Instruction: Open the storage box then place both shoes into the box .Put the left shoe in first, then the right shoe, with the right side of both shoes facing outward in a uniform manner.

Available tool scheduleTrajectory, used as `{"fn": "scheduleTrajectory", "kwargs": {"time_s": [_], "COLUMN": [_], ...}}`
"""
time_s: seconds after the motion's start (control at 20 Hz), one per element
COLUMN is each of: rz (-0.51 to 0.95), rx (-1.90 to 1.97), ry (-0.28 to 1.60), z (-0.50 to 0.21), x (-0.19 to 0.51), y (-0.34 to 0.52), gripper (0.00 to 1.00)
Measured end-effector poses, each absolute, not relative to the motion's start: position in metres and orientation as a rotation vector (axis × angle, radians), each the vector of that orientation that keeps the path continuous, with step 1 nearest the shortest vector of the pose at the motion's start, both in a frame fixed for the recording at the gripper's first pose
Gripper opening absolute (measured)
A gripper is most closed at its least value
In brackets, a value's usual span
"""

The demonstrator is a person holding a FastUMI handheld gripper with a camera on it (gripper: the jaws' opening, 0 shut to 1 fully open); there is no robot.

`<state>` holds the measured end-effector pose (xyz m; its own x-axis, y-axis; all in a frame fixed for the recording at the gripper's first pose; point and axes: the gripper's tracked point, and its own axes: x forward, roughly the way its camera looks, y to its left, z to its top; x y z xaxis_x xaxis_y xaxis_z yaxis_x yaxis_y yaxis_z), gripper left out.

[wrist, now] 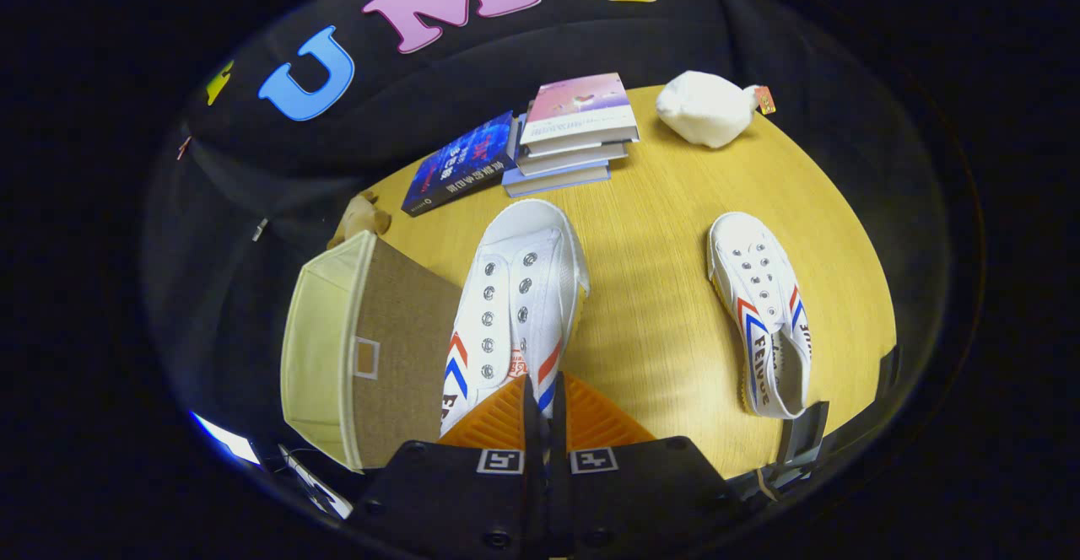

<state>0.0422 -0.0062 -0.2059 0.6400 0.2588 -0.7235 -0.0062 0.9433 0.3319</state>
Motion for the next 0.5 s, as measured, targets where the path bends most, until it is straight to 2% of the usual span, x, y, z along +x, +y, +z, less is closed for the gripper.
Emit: {"fn": "scheduleTrajectory", "kwargs": {"time_s": [0.25,0.5], "rz": [0.178,0.287], "rx": [0.394,0.453], "ry": [0.800,0.788], "z": [-0.142,-0.107], "x": [0.028,0.012], "y": [0.038,0.111], "gripper": [0.05,0.05]}}
